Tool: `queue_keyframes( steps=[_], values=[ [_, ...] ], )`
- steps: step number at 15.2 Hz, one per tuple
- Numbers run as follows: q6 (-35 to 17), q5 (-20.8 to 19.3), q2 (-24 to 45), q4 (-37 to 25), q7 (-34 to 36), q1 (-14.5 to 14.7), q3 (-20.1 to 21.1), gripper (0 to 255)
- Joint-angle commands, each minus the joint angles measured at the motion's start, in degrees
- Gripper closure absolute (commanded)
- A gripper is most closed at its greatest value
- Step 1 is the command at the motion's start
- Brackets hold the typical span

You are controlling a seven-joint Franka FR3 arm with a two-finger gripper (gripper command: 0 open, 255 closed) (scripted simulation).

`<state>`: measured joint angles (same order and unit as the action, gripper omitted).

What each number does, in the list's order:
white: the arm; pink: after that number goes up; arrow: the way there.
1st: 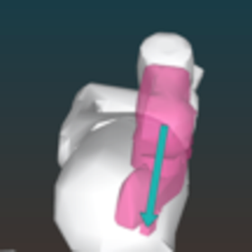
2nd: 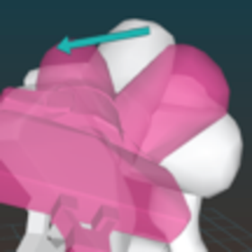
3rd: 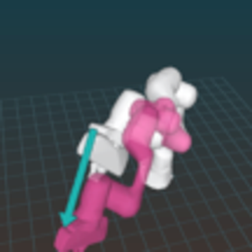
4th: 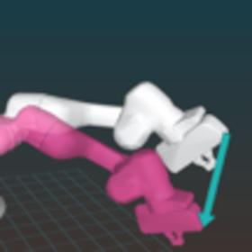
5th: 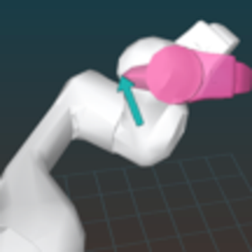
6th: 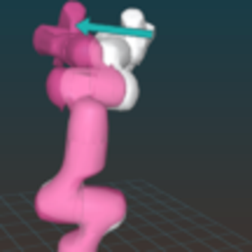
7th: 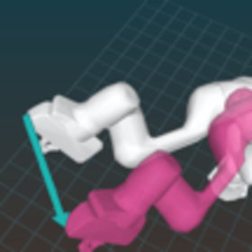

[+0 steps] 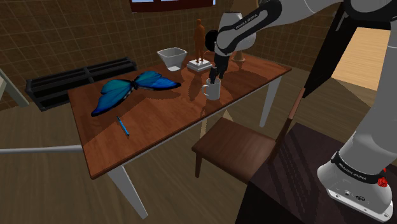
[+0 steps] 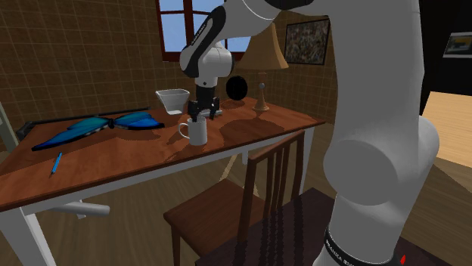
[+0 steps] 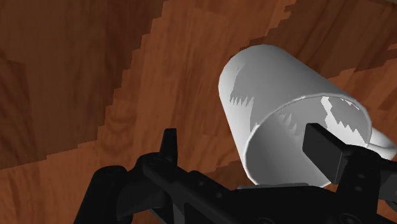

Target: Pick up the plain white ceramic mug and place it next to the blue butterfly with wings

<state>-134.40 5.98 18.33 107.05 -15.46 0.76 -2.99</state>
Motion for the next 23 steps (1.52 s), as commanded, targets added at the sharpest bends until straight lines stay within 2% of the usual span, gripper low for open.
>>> queue_keyframes(
  steps=[1,9,10,19,23],
  values=[
    [-1.54,0.18,1.23,0.27,-0.13,0.0,0.09,0],
    [-1.53,0.18,1.23,0.27,-0.13,0.0,0.09,0],
    [-1.53,0.18,1.23,0.27,-0.13,0.0,0.09,255],
    [-1.54,0.18,1.23,0.27,-0.13,0.0,0.09,255],
    [1.06,-0.12,-0.26,-0.83,0.19,0.05,-0.03,255]
  ],
)
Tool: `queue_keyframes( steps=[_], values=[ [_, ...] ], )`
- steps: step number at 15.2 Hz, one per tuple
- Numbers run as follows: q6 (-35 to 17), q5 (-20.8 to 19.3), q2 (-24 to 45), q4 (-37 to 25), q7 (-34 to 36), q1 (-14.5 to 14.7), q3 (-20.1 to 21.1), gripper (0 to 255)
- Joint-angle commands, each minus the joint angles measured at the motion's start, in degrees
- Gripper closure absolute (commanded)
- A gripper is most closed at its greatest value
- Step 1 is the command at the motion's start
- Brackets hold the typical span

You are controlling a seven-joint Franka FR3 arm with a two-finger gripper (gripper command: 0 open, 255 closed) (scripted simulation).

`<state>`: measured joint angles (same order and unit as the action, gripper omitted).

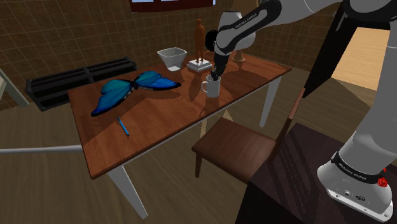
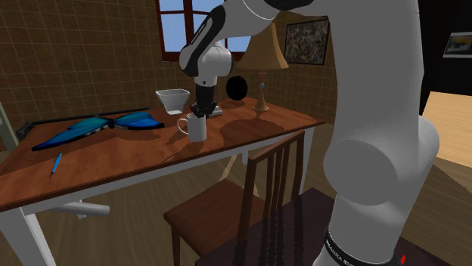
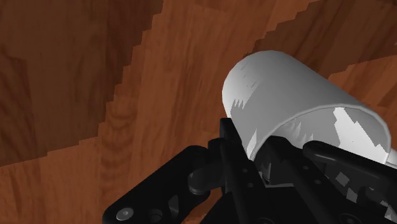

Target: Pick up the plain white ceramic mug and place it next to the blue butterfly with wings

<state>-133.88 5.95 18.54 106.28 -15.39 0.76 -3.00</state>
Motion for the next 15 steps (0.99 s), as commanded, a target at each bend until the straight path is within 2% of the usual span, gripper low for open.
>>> queue_keyframes(
  steps=[1,15],
  values=[
    [1.2,-0.16,-0.82,-0.37,0.2,0.06,-0.04,255],
    [10.73,-0.98,-4.67,-6.09,1.16,0.14,-0.31,255]
  ],
)
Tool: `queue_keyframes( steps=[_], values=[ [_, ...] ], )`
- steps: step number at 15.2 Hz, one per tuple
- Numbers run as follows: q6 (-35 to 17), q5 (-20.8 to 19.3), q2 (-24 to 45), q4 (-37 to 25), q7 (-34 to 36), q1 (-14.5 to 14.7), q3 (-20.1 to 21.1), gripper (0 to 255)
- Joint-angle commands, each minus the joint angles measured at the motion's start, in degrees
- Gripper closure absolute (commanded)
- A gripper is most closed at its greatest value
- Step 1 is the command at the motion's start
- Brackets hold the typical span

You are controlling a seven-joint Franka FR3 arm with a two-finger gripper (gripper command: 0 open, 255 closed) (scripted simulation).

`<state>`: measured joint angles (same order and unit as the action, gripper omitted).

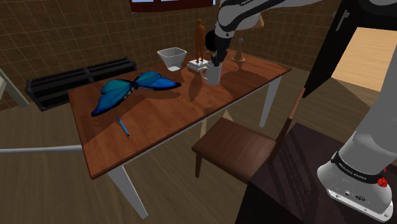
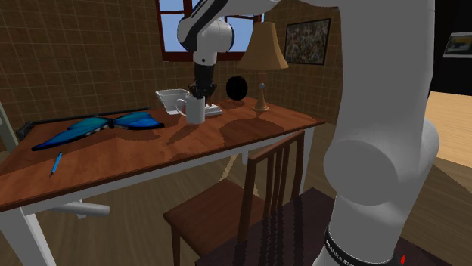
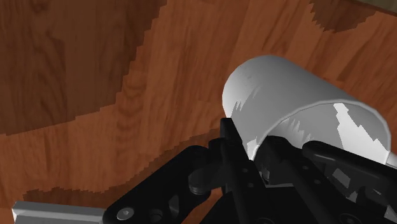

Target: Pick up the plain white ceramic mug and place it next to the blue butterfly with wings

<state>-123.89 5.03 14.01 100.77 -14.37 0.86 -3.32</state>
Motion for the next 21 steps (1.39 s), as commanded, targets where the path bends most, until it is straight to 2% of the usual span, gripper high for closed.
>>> queue_keyframes(
  steps=[1,15,21],
  values=[
    [1.44,-0.11,-0.34,-1.09,0.21,0.05,0.0,255],
    [11.04,-0.56,-1.81,-9.24,0.92,0.0,-0.12,255],
    [11.19,-1.95,5.46,-17.01,7.52,4.07,1.97,255]
  ],
)
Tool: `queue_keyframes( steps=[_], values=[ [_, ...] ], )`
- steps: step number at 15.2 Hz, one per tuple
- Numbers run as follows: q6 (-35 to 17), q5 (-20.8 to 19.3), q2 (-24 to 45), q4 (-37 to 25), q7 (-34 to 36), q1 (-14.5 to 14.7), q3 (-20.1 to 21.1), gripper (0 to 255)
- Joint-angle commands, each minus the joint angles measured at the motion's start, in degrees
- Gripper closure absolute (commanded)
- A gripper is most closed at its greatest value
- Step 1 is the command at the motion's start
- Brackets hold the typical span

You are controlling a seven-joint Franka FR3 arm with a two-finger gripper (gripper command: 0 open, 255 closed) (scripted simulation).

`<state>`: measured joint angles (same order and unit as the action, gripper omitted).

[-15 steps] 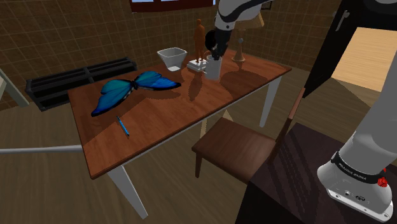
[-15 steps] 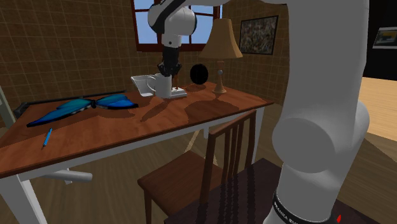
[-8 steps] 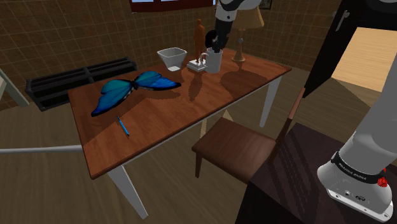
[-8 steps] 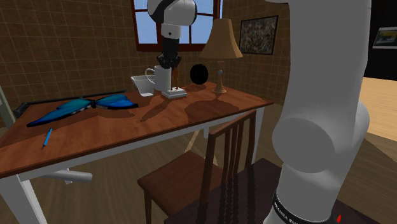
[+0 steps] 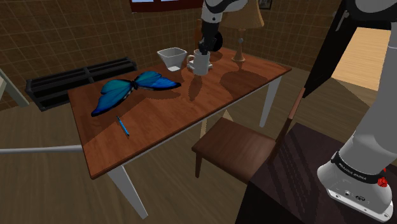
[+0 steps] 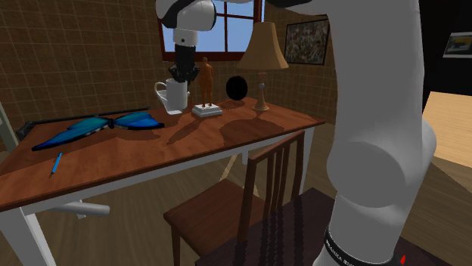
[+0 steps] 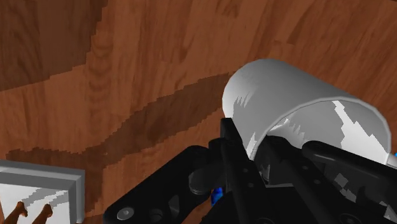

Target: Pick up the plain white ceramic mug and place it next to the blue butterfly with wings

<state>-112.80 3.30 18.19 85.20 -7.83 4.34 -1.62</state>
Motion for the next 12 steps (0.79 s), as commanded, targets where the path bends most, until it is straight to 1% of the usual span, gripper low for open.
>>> queue_keyframes(
  steps=[1,5,8,10,12],
  values=[
    [0.3,-0.46,2.7,-3.1,2.02,1.29,0.54,255],
    [1.78,-1.47,9.06,-11.08,6.04,4.11,1.45,255],
    [3.83,-2.19,14.85,-18.98,8.82,6.29,1.9,255],
    [5.91,-2.64,19.49,-25.74,10.55,7.75,2.12,255],
    [9.07,-3.07,25.34,-34.76,12.19,9.22,2.27,255]
  ],
)
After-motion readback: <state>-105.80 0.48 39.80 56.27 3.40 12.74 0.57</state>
